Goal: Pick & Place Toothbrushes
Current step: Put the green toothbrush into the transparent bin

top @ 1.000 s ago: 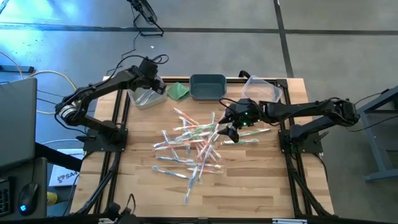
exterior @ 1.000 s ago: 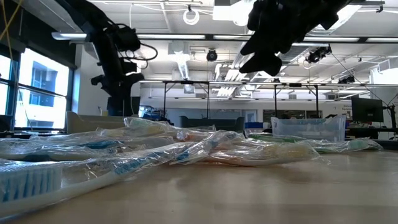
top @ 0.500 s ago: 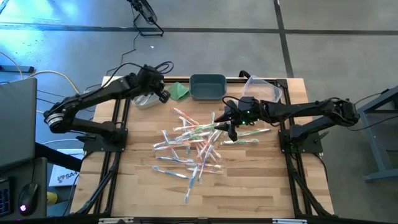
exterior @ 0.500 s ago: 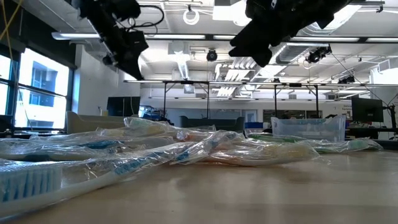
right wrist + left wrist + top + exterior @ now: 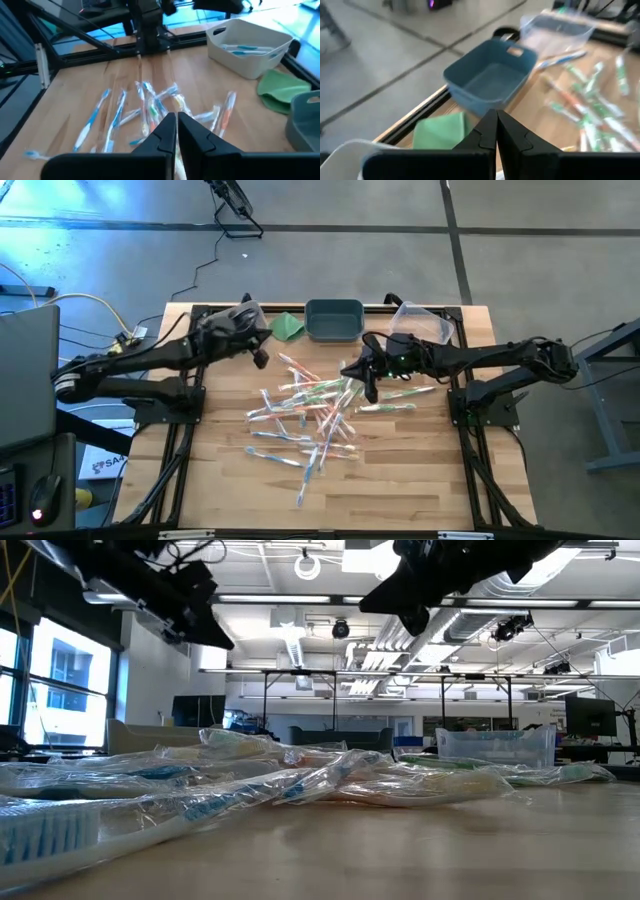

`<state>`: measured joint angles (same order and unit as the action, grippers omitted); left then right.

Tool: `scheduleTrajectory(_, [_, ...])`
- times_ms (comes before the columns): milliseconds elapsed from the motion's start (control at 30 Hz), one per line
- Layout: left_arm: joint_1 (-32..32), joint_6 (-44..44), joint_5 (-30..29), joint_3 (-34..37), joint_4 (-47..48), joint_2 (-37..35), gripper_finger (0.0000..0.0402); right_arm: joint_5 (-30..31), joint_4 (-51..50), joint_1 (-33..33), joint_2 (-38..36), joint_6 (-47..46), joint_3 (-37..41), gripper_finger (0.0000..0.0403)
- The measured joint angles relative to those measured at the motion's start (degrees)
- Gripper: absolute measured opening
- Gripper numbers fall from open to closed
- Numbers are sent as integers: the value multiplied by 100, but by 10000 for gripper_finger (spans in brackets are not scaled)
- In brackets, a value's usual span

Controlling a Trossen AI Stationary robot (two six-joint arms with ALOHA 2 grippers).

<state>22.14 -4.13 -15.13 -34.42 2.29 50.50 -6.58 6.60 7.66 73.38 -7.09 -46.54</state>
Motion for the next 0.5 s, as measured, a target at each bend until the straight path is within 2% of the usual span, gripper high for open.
scheduleTrajectory(267, [-327,90,8,490,-135,-974,1,153,417,33,-242,135,189,4])
scheduleTrajectory(500, [-589,86,11,722,-222,-1461,1,186,1499,113,-1056,-174,1399,4])
